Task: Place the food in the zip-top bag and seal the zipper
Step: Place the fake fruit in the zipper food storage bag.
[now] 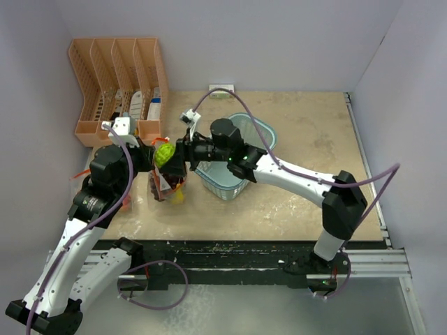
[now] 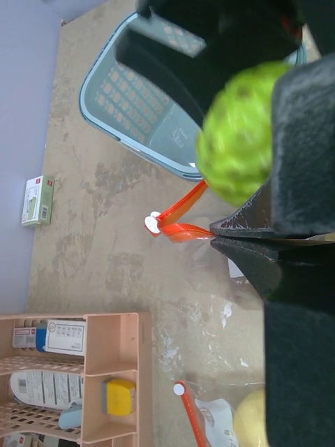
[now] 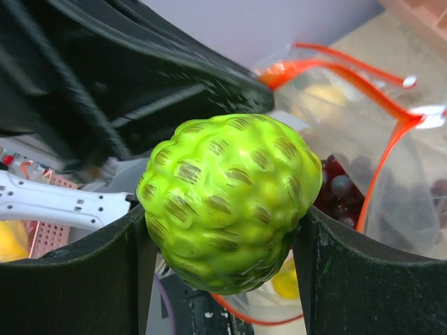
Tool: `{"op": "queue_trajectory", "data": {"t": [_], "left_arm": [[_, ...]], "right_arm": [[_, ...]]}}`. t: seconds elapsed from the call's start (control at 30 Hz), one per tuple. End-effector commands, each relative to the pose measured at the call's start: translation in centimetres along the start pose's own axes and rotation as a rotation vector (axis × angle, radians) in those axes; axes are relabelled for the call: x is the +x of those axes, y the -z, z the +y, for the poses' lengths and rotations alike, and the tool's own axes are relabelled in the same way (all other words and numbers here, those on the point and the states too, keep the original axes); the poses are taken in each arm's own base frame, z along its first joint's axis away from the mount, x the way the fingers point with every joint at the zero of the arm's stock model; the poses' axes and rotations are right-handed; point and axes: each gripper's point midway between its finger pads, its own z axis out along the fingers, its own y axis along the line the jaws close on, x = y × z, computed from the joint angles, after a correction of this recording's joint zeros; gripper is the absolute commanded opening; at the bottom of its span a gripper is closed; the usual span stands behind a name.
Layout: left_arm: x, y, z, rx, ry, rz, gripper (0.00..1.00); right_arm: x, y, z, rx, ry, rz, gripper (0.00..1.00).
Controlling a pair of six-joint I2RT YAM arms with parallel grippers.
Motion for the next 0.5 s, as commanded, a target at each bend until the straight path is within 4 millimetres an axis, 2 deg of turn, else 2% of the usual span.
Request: {"op": "queue_trajectory", "data": {"t": [0.0,0.17,0.23,0.33,0.47], "left_arm": [[-3.2,0.0,-1.5,0.059,0.043,-0.120,0.00],[-3.4,0.2,-1.6,0.069,0.049,-0.129,0.00],[-3.2,0.1,-1.8,0.077,0.053,-0.123,0.00],[-2.7,-0.1,-2.0,0.089,0.063,-0.106,0.00],[-1.9,-0.4,-2.0,0.091,0.082,-0.087,0.00]], "right_arm": [[1.2,-1.6,0.2,0.003,-0.045,0.020,0.09],[4.3,-1.4,-4.3,0.227,-0.105,0.091,0.09],[4.9,-1.2,-6.1,0.337,-0.101,0.123,0.14],[4.8,-1.2,-6.7,0.417,-0.073,0.142,0.36],[3.2,-1.0,-5.4,0.407,-0.035,0.098,0.74]]}}
